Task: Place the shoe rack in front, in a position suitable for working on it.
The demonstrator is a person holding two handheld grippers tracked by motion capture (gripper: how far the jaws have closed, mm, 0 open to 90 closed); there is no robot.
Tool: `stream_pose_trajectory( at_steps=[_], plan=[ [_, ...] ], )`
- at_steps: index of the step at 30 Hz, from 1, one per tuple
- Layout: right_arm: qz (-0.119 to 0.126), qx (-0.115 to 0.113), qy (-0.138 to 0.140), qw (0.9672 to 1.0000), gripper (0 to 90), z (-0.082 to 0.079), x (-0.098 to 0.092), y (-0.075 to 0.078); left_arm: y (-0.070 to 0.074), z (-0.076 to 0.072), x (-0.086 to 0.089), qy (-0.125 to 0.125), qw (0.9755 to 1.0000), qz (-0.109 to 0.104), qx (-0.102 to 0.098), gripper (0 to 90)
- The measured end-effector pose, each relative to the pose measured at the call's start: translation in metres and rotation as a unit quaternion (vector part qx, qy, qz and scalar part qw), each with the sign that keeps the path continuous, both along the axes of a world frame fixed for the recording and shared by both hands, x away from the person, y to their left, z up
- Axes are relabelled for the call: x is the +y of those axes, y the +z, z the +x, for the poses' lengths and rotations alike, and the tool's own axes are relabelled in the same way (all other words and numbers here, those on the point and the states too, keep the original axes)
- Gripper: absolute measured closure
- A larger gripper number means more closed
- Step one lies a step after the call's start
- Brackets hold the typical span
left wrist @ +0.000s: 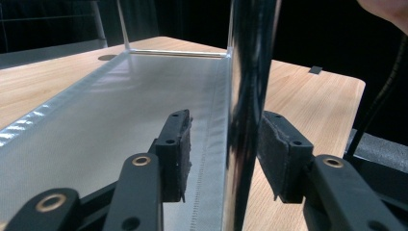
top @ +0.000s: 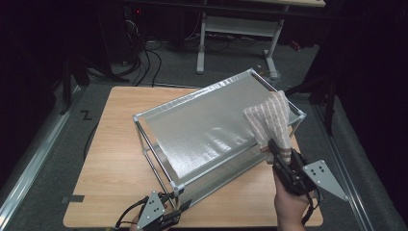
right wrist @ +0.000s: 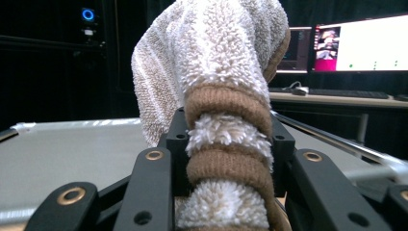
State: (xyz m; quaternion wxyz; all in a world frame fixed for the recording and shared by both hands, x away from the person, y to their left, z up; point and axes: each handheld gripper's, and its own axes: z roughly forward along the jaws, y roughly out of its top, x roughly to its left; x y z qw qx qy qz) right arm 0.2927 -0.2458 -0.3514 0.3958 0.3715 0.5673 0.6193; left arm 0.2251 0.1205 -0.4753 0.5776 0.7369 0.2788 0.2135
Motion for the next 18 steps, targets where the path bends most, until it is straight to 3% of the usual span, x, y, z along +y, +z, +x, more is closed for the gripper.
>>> stream_pose_trajectory(
  at_steps=[11, 18],
  plan=[
    [-0.017, 0.025, 0.014, 0.9994, 64.9, 0.038, 0.029, 0.011, 0.001, 0.001, -0.003, -0.009, 1.0, 0.0, -0.004, 62.2],
    [-0.033, 0.057, 0.013, 0.9977, 63.2, 0.054, 0.039, 0.001, 0.001, 0.0, -0.002, -0.011, 0.9999, -0.001, -0.007, 63.6]
  ],
)
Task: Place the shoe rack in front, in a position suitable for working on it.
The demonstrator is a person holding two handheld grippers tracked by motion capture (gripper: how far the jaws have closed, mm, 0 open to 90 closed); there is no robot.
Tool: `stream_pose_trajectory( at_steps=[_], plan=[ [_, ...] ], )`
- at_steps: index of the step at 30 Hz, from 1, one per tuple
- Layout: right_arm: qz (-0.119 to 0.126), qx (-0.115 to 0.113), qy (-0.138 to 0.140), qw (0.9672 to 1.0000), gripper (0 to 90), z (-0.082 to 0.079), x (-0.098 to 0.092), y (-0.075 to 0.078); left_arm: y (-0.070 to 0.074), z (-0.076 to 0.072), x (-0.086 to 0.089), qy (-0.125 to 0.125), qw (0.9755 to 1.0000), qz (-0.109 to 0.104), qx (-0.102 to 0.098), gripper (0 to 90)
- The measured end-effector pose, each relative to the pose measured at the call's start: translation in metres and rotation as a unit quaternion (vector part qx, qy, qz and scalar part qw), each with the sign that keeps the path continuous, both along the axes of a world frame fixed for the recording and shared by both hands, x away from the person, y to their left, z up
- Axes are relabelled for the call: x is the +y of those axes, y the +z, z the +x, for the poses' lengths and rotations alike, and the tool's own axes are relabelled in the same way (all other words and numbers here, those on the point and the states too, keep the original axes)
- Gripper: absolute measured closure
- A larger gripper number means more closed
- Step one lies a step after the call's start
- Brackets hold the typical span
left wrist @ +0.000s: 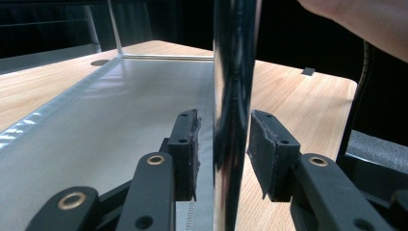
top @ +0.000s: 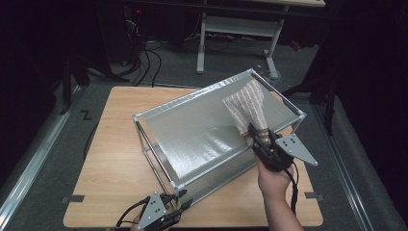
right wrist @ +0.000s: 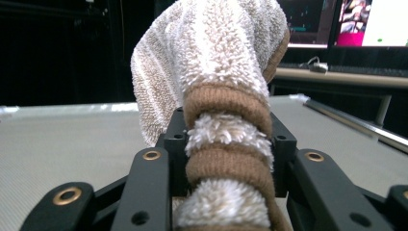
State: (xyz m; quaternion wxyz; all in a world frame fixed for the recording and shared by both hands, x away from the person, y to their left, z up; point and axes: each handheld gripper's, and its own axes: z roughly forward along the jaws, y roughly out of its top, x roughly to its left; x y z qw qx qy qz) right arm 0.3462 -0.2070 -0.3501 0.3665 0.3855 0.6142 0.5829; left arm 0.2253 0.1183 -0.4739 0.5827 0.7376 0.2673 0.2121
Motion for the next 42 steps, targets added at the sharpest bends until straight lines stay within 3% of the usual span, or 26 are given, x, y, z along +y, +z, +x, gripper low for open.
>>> stream_pose_trajectory(
  at_steps=[7, 30, 35, 42],
  plan=[
    [-0.005, 0.015, 0.001, 0.9999, 59.9, 0.008, 0.001, -0.002, 0.0, 0.0, -0.001, -0.001, 1.0, 0.001, 0.0, 64.1],
    [-0.02, 0.015, 0.001, 0.9997, 49.6, 0.018, 0.009, 0.002, 0.0, 0.001, 0.0, 0.002, 1.0, 0.0, 0.001, 65.0],
    [-0.036, 0.006, -0.005, 0.9993, 64.2, 0.017, 0.01, 0.002, 0.0, 0.0, 0.0, 0.002, 1.0, 0.006, -0.001, 69.3],
    [-0.042, 0.015, -0.017, 0.9989, 66.8, 0.019, 0.005, -0.002, -0.001, -0.002, 0.001, 0.007, 0.9998, 0.02, -0.002, 79.4]
  ],
)
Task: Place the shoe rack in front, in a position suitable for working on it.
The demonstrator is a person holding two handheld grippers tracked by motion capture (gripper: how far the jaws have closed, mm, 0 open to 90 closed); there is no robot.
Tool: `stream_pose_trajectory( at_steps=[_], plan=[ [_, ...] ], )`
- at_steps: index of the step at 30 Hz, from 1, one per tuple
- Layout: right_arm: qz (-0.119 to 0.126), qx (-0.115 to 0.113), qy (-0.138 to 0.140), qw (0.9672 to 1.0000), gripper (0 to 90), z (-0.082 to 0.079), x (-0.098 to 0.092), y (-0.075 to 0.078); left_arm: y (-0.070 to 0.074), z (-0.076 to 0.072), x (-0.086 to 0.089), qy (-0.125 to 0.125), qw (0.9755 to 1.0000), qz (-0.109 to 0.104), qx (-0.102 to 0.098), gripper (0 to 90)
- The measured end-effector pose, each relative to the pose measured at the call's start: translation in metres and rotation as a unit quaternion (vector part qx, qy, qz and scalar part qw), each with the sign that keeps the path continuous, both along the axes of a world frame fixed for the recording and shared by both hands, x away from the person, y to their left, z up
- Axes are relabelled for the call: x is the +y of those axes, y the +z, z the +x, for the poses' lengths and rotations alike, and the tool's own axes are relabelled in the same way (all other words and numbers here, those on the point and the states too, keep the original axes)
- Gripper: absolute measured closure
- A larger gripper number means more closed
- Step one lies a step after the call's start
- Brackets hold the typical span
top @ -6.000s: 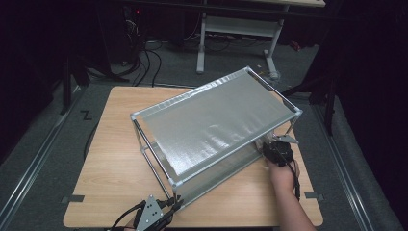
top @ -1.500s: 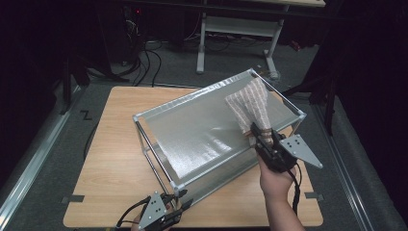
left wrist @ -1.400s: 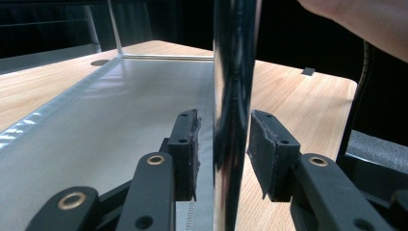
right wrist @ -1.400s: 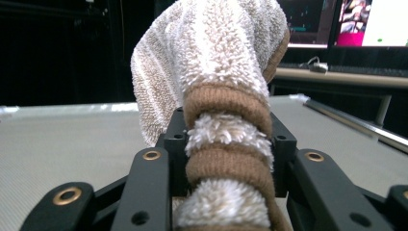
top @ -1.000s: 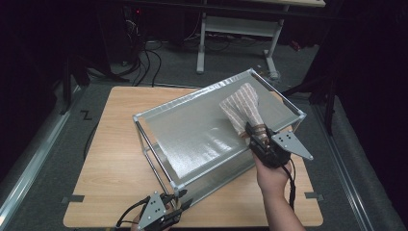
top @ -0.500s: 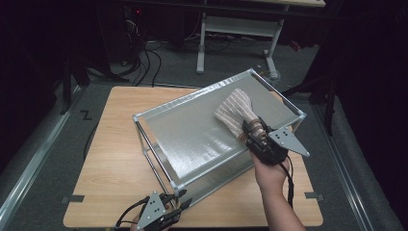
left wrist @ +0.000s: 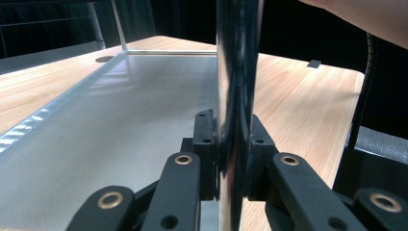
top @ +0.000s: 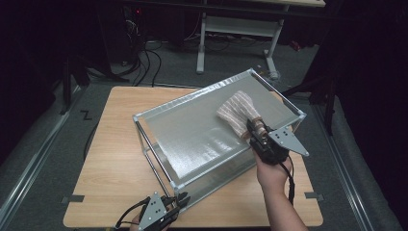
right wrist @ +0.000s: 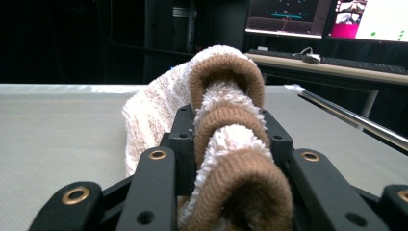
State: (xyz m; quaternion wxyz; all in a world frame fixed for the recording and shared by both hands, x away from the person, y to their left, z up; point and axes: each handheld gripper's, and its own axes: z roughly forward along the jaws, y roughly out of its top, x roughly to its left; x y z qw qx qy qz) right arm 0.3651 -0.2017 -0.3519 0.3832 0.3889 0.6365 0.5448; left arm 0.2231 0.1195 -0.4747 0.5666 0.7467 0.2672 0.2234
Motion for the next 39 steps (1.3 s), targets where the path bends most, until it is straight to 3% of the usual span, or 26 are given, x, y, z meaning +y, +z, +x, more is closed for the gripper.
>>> stream_pose_trajectory(
  at_steps=[9, 16, 21, 24, 28, 33, 39],
  plan=[
    [-0.002, 0.005, -0.056, 0.9984, 66.8, 0.015, -0.034, -0.001, -0.001, -0.01, 0.009, 0.02, 0.9998, -0.001, -0.001, 79.1],
    [0.004, 0.011, -0.114, 0.9935, 66.8, 0.04, -0.075, 0.001, -0.002, -0.017, 0.014, 0.029, 0.9996, 0.003, -0.001, 76.3],
    [0.004, 0.014, -0.139, 0.9902, 66.8, 0.055, -0.093, 0.005, -0.003, -0.018, 0.016, 0.035, 0.9994, 0.003, 0.001, 72.3],
    [0.006, 0.011, -0.134, 0.9909, 67.1, 0.058, -0.096, 0.011, -0.004, -0.018, 0.017, 0.034, 0.9994, 0.005, 0.002, 71.6],
    [0.005, -0.013, -0.131, 0.9913, 67.3, 0.054, -0.093, 0.021, -0.003, -0.019, 0.017, 0.031, 0.9995, 0.005, 0.001, 71.6],
    [0.004, 0.019, -0.126, 0.9918, 67.2, 0.061, -0.094, 0.011, -0.003, -0.019, 0.016, 0.029, 0.9996, 0.001, 0.001, 71.7],
    [0.019, 0.026, -0.093, 0.9951, 67.2, 0.052, -0.082, 0.0, -0.003, -0.018, 0.015, 0.025, 0.9997, 0.001, 0.0, 72.7]
  ],
)
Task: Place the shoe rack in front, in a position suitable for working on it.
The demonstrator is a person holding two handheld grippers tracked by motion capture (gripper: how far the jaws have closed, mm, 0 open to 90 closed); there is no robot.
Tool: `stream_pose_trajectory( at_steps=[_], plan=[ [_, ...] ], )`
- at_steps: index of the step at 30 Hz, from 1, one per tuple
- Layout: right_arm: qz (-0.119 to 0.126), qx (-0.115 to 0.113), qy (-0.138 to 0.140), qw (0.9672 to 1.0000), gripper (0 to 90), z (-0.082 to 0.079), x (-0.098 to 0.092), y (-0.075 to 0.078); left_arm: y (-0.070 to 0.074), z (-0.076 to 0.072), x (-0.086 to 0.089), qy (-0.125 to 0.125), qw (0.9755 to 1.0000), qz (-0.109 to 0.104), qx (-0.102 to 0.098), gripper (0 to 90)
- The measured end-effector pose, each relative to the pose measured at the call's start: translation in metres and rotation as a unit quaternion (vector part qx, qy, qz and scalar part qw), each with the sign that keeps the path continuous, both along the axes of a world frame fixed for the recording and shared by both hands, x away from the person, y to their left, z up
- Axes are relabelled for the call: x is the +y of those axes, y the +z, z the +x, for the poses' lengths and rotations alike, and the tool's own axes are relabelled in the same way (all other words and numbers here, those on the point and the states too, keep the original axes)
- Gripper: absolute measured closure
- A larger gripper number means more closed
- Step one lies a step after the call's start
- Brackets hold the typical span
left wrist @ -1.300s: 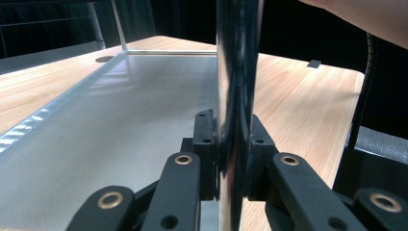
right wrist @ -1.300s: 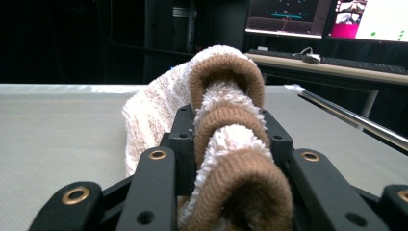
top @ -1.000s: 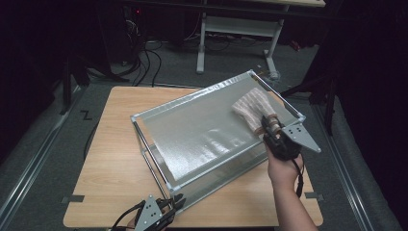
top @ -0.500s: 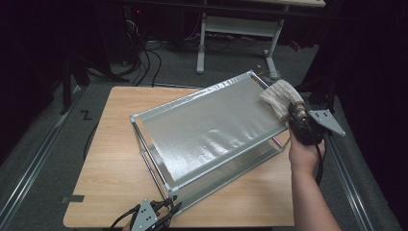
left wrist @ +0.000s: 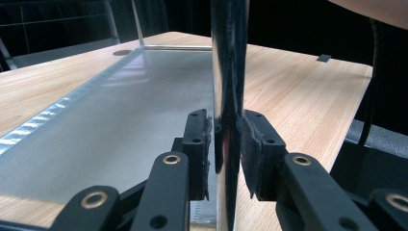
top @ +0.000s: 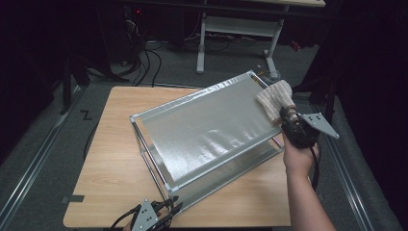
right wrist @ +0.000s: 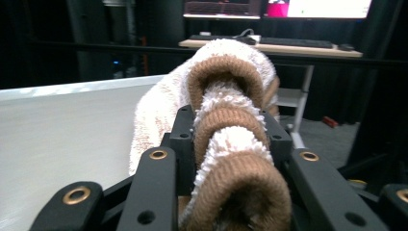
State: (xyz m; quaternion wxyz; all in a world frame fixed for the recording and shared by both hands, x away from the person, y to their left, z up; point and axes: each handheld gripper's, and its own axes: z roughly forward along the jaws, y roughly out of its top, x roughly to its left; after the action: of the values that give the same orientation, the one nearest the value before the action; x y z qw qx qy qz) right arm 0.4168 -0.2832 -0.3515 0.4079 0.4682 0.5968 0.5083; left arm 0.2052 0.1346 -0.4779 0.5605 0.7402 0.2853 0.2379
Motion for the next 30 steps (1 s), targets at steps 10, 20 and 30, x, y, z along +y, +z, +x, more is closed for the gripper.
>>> stream_pose_trajectory(
  at_steps=[10, 20, 30],
  plan=[
    [-0.007, -0.008, 0.085, 0.9963, 67.2, -0.044, 0.054, -0.003, 0.0, 0.001, -0.002, -0.004, 1.0, 0.005, -0.002, 73.7],
    [-0.002, -0.023, 0.176, 0.9841, 67.1, -0.1, 0.12, -0.01, 0.0, 0.001, -0.002, -0.001, 1.0, 0.005, -0.003, 78.3],
    [0.011, -0.033, 0.249, 0.9678, 67.1, -0.136, 0.169, -0.013, 0.0, 0.002, -0.003, -0.003, 1.0, 0.003, -0.004, 78.8]
  ],
)
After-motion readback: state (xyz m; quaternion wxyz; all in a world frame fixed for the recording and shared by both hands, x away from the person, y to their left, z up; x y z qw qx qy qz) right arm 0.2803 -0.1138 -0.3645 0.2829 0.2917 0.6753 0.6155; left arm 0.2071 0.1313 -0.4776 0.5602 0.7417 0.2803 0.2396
